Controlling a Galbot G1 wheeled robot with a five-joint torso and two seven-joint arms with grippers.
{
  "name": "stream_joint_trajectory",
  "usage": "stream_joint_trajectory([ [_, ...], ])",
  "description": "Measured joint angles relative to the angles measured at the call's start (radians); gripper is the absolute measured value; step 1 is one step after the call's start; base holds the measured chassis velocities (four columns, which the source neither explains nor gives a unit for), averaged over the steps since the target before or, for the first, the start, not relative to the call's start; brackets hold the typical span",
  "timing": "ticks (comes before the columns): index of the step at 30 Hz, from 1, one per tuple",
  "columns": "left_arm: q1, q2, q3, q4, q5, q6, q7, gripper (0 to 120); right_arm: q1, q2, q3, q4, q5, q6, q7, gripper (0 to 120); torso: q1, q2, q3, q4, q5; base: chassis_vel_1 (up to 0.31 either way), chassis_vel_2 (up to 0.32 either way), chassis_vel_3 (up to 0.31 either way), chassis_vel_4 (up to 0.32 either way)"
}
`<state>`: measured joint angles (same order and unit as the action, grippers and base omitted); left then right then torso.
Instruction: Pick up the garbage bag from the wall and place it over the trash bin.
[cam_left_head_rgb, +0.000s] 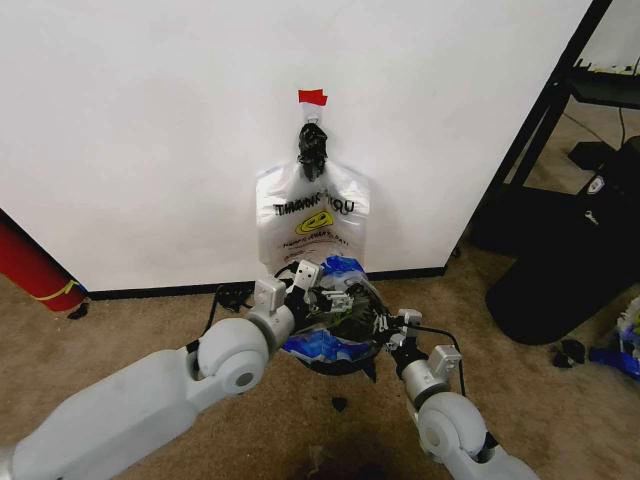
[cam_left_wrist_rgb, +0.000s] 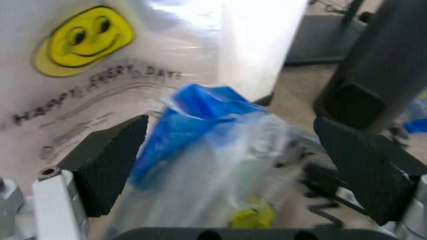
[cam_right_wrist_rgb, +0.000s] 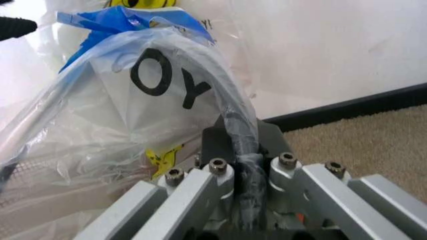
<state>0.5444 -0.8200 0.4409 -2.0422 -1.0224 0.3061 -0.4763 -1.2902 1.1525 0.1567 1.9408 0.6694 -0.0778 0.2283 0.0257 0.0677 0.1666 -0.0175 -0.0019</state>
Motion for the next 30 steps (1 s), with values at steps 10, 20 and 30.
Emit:
stream_joint_trajectory([
  [10, 0.011, -0.056, 0.0, 0.073, -0.004, -0.049, -0.053, 93, 0.008, 0.003, -0.004, -0.012, 0.001, 0.003, 0.005, 1, 0.0, 0.0, 0.0, 0.0, -0.0001, 0.0, 0.0, 0.0, 0.0],
  [20, -0.008, -0.091, 0.023, 0.114, 0.0, -0.087, -0.081, 57, 0.014, 0.009, -0.001, -0.01, 0.013, -0.002, 0.022, 1, 0.0, 0.0, 0.0, 0.0001, 0.0, 0.0, 0.0, 0.0, 0.0],
  [30, -0.022, -0.116, 0.035, 0.123, -0.034, -0.068, -0.123, 24, 0.02, 0.006, -0.001, -0.009, 0.015, -0.004, 0.025, 1, 0.0, 0.0, 0.0, 0.0, 0.0, 0.0, 0.0, 0.0, 0.0],
])
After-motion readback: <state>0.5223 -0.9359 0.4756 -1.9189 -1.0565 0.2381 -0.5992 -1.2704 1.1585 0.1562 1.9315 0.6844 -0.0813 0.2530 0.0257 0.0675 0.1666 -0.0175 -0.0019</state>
